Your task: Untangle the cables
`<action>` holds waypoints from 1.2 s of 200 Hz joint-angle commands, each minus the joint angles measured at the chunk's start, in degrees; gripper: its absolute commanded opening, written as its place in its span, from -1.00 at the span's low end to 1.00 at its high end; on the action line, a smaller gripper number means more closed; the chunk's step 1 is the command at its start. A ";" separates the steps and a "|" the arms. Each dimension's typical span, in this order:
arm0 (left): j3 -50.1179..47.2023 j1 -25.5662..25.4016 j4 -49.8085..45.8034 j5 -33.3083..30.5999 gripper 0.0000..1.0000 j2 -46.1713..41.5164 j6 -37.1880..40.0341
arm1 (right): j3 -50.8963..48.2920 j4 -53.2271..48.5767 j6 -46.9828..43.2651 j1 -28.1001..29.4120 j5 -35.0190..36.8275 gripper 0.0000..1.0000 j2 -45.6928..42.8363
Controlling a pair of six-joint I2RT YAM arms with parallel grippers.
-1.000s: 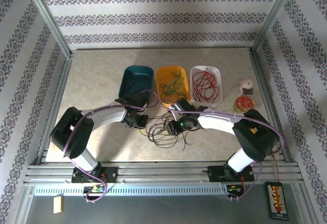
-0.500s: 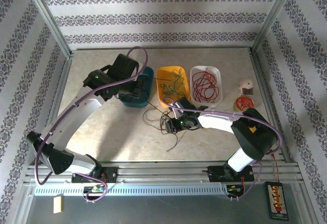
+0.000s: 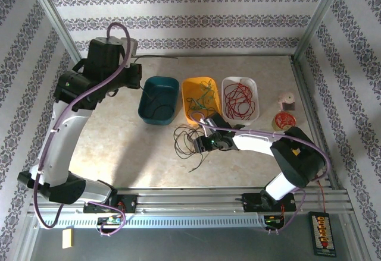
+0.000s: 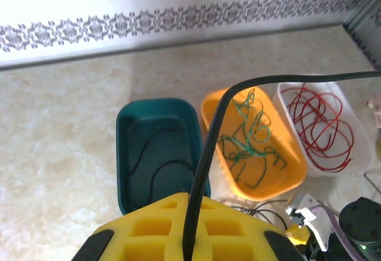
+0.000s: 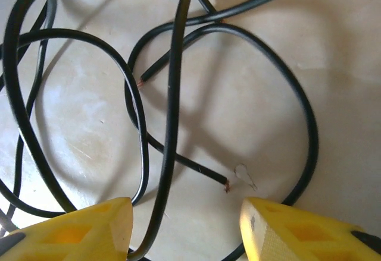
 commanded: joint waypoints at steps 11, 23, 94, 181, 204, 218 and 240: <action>3.59 0.67 2.03 -5.57 -1.00 -0.23 2.93 | -3.90 -5.47 1.66 -2.78 3.99 0.11 -2.40; 3.77 0.72 4.36 -8.67 -1.00 -0.60 3.74 | -4.18 -5.41 1.73 -3.35 3.94 0.11 -3.66; 5.94 2.64 13.95 -16.55 -1.00 6.82 8.48 | -3.57 -6.69 0.29 -4.11 4.14 0.11 -9.89; -10.88 6.46 28.09 -8.33 -1.00 13.27 3.29 | -3.54 -7.75 0.35 -4.48 6.15 0.11 -17.11; -21.65 6.77 30.61 -9.26 -1.00 13.03 -1.06 | -2.73 -8.50 0.59 -4.56 6.28 0.11 -18.70; -28.40 6.83 32.19 -9.96 -1.00 13.47 -4.57 | -2.05 -8.85 0.72 -4.57 5.90 0.11 -19.26; -36.45 6.79 36.01 -7.69 -1.00 16.61 -10.86 | -0.88 -8.86 0.92 -4.63 5.09 0.11 -19.01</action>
